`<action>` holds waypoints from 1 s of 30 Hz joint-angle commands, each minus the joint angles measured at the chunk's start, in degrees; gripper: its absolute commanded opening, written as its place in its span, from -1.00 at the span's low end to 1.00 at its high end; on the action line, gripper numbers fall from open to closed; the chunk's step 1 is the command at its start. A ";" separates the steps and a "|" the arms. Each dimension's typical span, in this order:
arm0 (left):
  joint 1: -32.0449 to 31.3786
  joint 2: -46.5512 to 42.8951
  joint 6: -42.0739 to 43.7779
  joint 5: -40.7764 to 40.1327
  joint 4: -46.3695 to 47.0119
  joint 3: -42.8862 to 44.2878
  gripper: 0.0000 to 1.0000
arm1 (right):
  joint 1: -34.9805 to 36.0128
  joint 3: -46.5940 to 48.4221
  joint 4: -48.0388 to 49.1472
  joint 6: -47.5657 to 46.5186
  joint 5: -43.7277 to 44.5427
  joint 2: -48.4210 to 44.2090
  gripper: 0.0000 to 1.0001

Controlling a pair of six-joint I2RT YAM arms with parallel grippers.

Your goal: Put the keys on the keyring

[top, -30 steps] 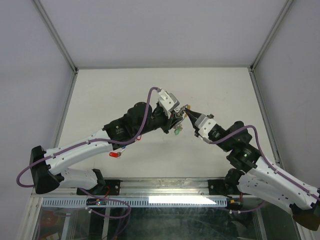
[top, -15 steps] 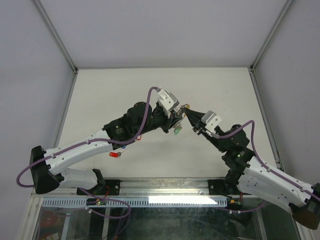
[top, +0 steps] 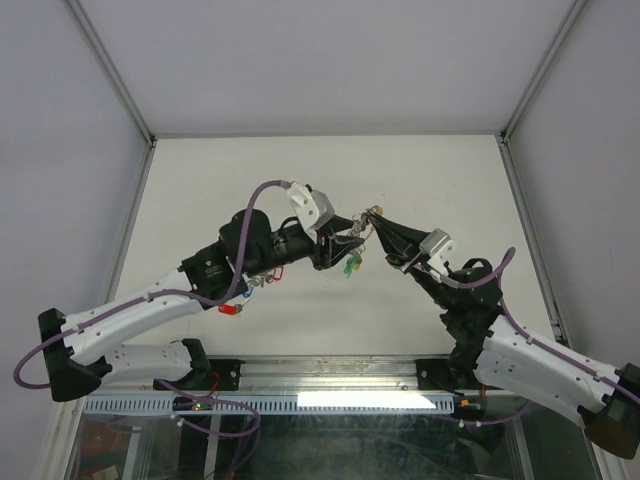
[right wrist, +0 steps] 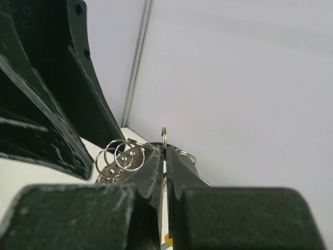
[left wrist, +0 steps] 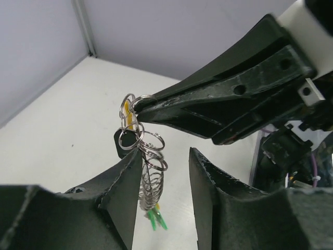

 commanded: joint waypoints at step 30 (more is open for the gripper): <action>2.95 -5.54 20.30 26.59 -16.29 12.83 -0.44 | -1.07 8.30 -4.35 10.59 -29.02 -4.54 -1.00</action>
